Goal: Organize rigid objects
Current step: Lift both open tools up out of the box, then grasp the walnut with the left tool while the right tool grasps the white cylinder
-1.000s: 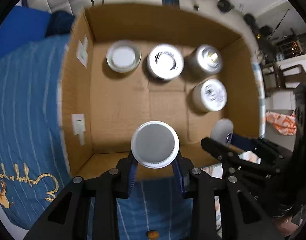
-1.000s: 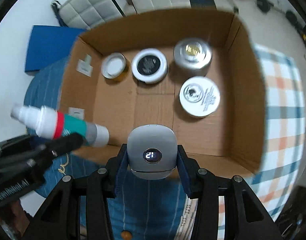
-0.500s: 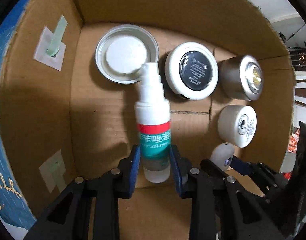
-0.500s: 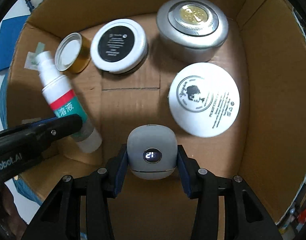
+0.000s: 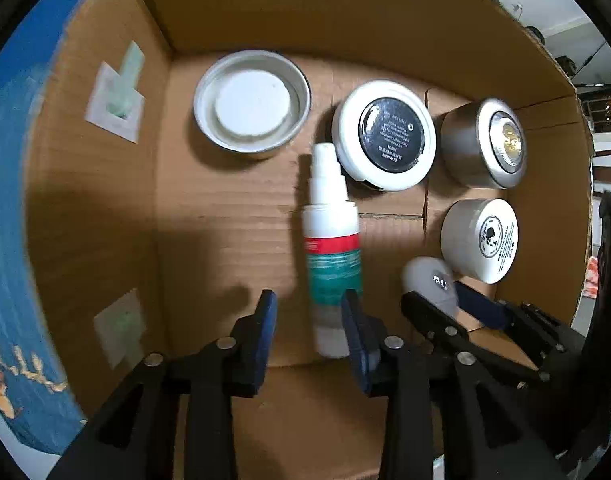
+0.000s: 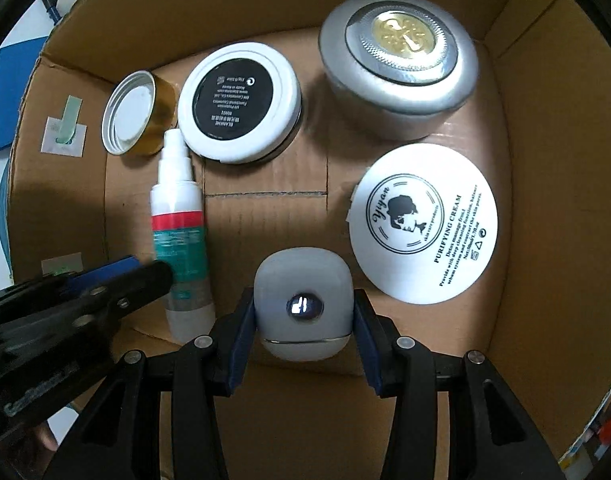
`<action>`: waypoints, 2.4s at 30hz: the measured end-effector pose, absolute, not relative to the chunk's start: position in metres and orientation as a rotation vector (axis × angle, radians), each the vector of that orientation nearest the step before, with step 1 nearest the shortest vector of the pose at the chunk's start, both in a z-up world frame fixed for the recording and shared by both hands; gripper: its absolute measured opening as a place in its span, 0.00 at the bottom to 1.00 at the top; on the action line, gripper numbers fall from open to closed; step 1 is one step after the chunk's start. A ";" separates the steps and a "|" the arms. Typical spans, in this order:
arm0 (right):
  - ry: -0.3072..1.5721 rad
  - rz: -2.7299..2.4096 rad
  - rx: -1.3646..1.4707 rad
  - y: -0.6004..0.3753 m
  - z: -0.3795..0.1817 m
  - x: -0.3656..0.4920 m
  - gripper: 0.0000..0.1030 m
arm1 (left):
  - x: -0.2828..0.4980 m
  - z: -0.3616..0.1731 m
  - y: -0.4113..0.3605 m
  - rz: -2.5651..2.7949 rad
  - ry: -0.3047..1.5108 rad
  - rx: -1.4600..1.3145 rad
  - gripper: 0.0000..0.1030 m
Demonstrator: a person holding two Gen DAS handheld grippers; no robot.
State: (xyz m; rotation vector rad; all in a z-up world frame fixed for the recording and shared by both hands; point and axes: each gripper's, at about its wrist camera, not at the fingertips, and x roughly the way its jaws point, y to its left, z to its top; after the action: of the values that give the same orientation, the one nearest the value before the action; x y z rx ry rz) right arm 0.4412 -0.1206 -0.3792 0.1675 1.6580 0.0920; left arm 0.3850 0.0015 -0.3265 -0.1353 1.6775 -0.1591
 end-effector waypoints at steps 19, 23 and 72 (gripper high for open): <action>1.491 0.039 0.030 -0.128 -0.301 0.395 0.99 | 0.337 -0.228 0.022 -0.033 1.421 -0.084 0.97; 1.435 0.028 0.011 -0.132 -0.278 0.376 1.00 | 0.321 -0.207 0.017 -0.021 1.352 -0.086 0.97; 1.630 0.057 0.113 -0.230 -0.345 0.156 1.00 | 0.075 -0.372 -0.021 0.096 1.735 -0.122 0.28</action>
State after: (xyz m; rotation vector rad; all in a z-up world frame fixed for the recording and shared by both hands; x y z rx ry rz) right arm 0.1562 -0.2302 -0.3447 0.1135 1.6302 0.0567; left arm 0.0748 -0.0209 -0.3722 -0.1224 1.7352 0.0958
